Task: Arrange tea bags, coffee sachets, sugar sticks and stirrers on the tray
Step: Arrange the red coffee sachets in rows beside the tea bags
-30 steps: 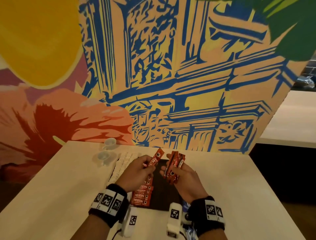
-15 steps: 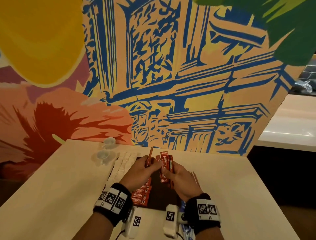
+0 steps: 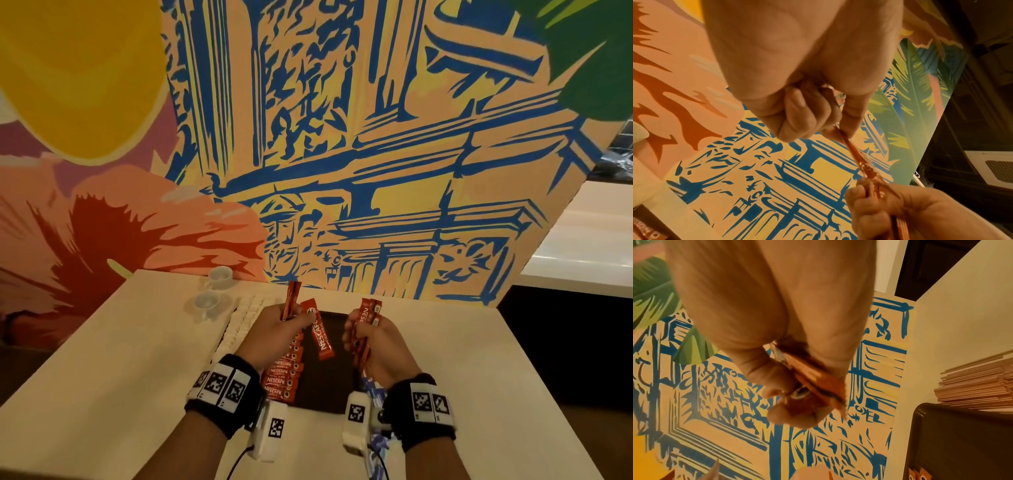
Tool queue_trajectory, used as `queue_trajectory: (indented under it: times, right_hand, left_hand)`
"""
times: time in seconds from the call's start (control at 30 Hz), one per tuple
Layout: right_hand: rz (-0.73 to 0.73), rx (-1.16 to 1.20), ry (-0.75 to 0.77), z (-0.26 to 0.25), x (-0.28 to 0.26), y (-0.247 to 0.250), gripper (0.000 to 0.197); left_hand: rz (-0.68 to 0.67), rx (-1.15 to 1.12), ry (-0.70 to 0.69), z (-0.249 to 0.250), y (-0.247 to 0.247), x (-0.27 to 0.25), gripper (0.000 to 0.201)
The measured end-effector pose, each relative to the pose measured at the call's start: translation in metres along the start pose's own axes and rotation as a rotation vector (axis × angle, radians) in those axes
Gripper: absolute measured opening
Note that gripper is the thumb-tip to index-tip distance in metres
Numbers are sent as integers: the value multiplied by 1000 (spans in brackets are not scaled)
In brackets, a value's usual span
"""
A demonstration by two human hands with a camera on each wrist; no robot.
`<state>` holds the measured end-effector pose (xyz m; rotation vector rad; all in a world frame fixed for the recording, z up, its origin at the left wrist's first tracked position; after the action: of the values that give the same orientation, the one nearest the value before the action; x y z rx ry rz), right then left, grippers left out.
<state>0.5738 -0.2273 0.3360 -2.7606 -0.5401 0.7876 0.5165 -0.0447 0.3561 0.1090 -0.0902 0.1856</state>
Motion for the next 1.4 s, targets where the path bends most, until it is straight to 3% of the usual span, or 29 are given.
queue_trajectory:
  times: [0.07,0.17,0.23,0.37,0.43,0.57,0.63,1.0,1.1,1.23,1.33,1.4]
  right_hand:
    - [-47,-42,0,1,-2,-3,21]
    - [-149,-180,-14,6,-8,-14,3]
    - [-190,-320,-6,9,-13,-21,18]
    - [-179,-405,-17,14,-18,-25,27]
    - [-160,-388,-1,15,-17,-23,17]
    - [-116,-435,47,13,-16,-21,12]
    - [-104,-448,72,11,-16,-19,11]
    - [-116,-395,44,16,-7,-9,10]
    - [-106,-315,14,18,-2,-3,28]
    - [-95,-211,-2,21,3,0,33]
    - [-48,-135,6,22,9,9,43]
    - [-39,-119,0,21,12,13,31]
  left_hand:
    - [-14,-7,16,-1,-1,-1,19]
    - [-45,16,21,-2,-4,-3,20]
    - [-70,35,12,0,-7,-5,20]
    - [-81,97,-39,6,-9,-9,52]
    - [-74,115,-50,7,-11,-10,50]
    - [-70,166,-62,3,-15,-8,24]
    - [-70,153,-61,0,-17,-8,26]
    - [-141,108,-82,0,-21,-11,17]
    - [-219,111,-58,-1,-18,-14,13]
    - [-265,173,-40,-7,-10,-16,8]
    - [-234,205,-12,-23,3,-11,22]
    - [-240,229,-10,-28,12,-8,35]
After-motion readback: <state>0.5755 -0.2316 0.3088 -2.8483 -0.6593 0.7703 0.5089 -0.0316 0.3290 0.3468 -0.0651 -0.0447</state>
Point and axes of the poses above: each hand's wrist, its own x-axis towards the middle knuckle, its own y-axis out of the back of the hand, z = x × y, the point moved 5 cm from there along x, towards the middle knuckle, and after that the axes turned 14 degrees about -y, right-handed, at the moved point
